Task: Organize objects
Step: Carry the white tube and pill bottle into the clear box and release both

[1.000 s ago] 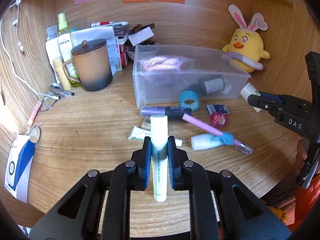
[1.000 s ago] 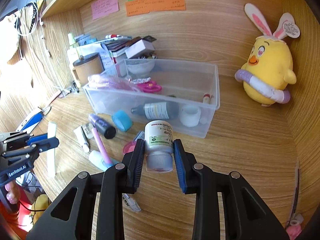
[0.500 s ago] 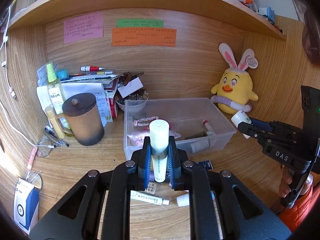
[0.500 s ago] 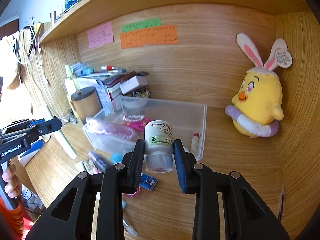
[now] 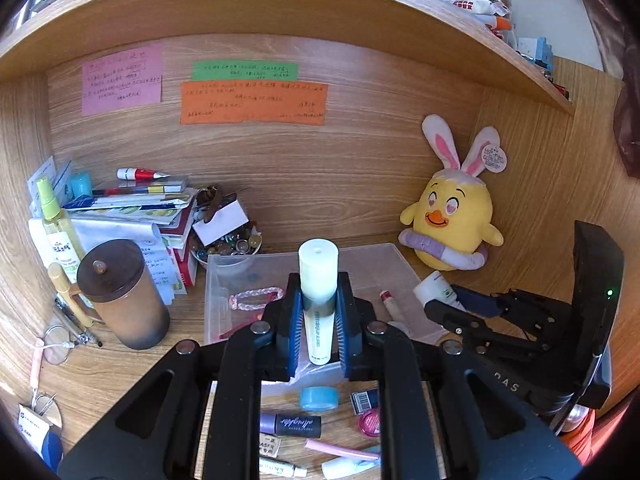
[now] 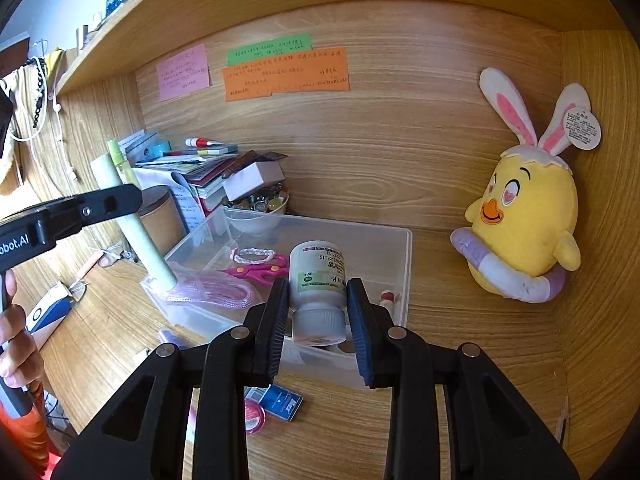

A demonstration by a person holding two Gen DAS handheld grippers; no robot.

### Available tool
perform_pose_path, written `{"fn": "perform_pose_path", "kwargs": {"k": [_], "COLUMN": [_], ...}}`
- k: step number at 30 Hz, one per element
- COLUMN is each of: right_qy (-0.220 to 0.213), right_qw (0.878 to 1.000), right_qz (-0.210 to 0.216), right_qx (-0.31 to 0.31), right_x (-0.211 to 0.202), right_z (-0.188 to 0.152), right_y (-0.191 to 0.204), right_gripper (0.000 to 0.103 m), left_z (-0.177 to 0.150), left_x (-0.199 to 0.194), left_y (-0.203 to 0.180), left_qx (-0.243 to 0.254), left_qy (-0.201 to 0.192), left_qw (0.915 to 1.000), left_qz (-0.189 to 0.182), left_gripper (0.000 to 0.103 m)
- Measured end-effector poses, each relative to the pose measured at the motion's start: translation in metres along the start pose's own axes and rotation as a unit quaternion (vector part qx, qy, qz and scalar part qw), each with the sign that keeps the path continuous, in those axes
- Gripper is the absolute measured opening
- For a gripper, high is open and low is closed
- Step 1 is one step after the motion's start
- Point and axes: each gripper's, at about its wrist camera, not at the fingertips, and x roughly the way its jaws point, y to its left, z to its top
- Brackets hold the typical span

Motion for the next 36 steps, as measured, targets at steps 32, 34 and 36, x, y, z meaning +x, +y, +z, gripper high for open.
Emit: {"fn": "perform_pose_path", "kwargs": {"k": [32, 34, 36], "right_qy": [0.061, 0.055, 0.048], "right_qw": [0.998, 0.998, 0.999], "right_qz": [-0.012, -0.01, -0.009], "right_qx": [-0.02, -0.023, -0.024], "right_x": [0.047, 0.04, 0.033], "right_z": [-0.009, -0.01, -0.012], "right_y": [0.005, 0.008, 0.01], "right_gripper": [0.03, 0.034, 0.041], "left_z": [-0.018, -0.019, -0.021], "left_x": [0.066, 0.056, 0.046], "left_y": [0.001, 0.001, 0.003], "left_qx": [0.013, 0.014, 0.012], "left_qy": [0.082, 0.071, 0.06], "left_qw": [0.9965, 0.9973, 0.9981], "left_qz": [0.003, 0.008, 0.008], "left_gripper": [0.042, 0.052, 0.06]}}
